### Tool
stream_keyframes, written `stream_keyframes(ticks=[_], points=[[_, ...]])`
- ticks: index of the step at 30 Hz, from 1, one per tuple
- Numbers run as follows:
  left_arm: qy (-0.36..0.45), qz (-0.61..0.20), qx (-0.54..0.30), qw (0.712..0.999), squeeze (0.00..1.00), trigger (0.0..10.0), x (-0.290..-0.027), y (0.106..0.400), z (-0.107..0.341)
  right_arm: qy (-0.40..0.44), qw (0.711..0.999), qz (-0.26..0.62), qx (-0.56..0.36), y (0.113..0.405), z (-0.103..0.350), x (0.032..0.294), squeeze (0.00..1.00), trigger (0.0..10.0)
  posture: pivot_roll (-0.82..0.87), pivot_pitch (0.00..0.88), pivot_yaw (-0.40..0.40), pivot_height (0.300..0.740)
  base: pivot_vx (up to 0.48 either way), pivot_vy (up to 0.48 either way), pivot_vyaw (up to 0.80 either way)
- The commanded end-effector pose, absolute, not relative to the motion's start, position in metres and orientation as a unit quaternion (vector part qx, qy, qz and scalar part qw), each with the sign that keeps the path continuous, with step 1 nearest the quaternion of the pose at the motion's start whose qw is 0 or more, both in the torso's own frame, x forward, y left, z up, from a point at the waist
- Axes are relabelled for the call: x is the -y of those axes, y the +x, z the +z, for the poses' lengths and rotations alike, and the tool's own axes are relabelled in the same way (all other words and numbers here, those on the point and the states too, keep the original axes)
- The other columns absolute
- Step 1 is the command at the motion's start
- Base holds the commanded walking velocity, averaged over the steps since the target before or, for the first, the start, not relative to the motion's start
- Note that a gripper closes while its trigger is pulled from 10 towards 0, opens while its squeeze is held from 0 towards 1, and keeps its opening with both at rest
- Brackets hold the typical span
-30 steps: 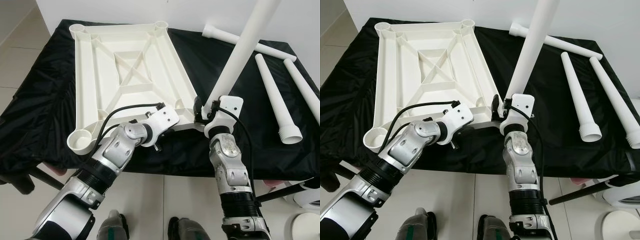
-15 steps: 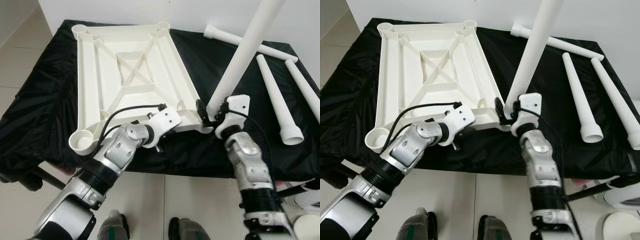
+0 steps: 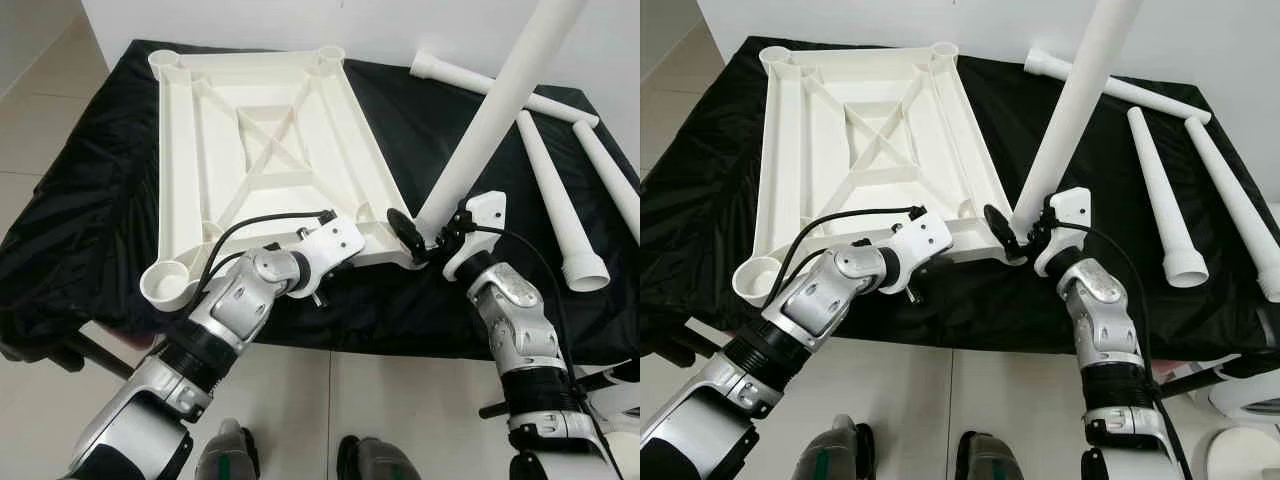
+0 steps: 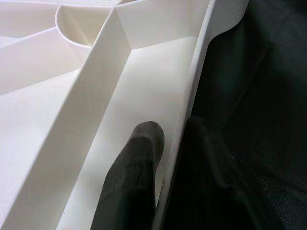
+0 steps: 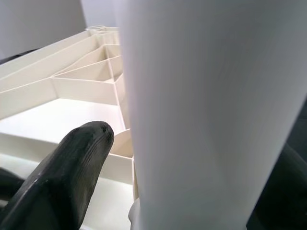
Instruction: Building children table
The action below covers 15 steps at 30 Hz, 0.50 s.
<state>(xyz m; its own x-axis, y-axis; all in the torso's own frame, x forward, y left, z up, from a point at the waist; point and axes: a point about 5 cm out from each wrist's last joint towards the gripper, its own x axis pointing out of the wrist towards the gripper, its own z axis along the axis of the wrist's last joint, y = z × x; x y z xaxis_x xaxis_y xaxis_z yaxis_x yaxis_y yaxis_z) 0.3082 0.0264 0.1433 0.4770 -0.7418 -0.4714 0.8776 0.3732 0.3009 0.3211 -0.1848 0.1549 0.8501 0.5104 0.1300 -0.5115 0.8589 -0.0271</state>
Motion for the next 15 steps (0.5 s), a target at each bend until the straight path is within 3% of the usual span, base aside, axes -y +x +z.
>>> stream_keyframes(ticks=[1,11,12,15], points=[[0.266,-0.521,-0.122,0.802,0.0,10.0,-0.018,0.301,0.144,0.007,0.96,0.272,0.068,0.321,0.154,0.187,0.0,10.0,0.0,0.073,-0.036,0.74,0.0,0.0,0.0],[0.267,-0.521,-0.121,0.802,0.0,10.0,-0.018,0.302,0.145,0.01,0.957,0.279,0.073,0.326,0.155,0.2,0.0,10.0,0.0,0.076,-0.033,0.74,0.0,0.0,0.0],[0.267,-0.521,-0.121,0.802,0.0,10.0,-0.018,0.302,0.145,0.011,0.957,0.279,0.073,0.326,0.155,0.2,0.0,6.8,0.0,0.077,-0.033,0.74,0.0,0.0,0.0],[0.267,-0.521,-0.121,0.802,0.0,10.0,-0.018,0.302,0.145,0.012,0.957,0.279,0.074,0.327,0.155,0.201,0.0,6.8,0.0,0.077,-0.033,0.74,0.0,0.0,0.0]])
